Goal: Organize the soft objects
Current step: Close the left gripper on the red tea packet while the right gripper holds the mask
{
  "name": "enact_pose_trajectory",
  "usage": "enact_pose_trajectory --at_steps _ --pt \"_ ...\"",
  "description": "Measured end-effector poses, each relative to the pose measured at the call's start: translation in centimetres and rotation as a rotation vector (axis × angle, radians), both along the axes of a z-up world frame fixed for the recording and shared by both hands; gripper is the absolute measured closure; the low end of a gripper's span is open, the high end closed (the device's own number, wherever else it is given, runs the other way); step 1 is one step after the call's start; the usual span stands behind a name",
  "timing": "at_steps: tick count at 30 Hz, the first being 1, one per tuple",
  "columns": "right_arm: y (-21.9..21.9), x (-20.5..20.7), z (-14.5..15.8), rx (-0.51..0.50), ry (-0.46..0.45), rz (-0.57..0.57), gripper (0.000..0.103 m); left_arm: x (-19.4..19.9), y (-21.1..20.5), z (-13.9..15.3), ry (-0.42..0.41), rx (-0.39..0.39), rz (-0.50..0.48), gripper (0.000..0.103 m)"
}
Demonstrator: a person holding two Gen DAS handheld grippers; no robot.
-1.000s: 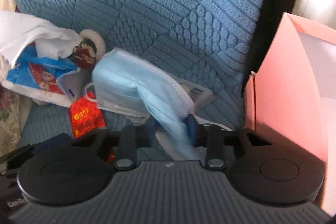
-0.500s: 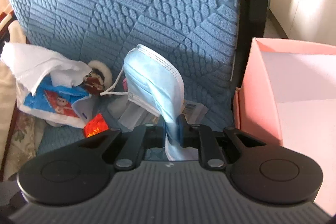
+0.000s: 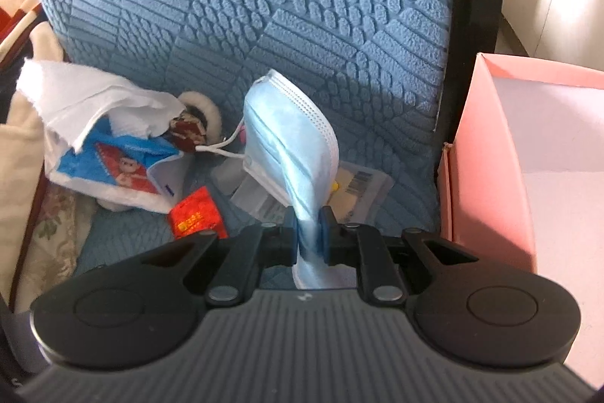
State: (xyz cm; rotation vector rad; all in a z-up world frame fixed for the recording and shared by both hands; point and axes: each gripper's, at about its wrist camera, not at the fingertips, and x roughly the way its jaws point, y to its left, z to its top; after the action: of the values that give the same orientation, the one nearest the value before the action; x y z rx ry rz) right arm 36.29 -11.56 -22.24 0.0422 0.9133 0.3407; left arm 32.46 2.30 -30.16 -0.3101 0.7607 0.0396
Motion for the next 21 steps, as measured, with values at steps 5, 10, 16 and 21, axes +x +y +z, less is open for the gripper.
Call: enact_pose_trajectory --at_steps 5,10,16,21 --pt "-0.1 -0.6 -0.1 -0.001 0.006 -0.009 0.087 -0.2 1.2 0.5 -0.012 -0.046 0.026 0.072" --pt "-0.6 -1.4 0.0 -0.009 -0.005 -0.018 0.087 -0.4 2.8 1.8 0.017 -0.106 0.058 0.094" --pt "-1.3 -2.1 0.1 0.009 -0.004 -0.041 0.087 -1.0 4.0 2.8 0.012 -0.214 0.077 0.093" --pt "-1.6 -2.3 0.1 0.014 -0.006 -0.048 0.087 -1.0 3.8 3.2 0.007 -0.228 0.079 0.065"
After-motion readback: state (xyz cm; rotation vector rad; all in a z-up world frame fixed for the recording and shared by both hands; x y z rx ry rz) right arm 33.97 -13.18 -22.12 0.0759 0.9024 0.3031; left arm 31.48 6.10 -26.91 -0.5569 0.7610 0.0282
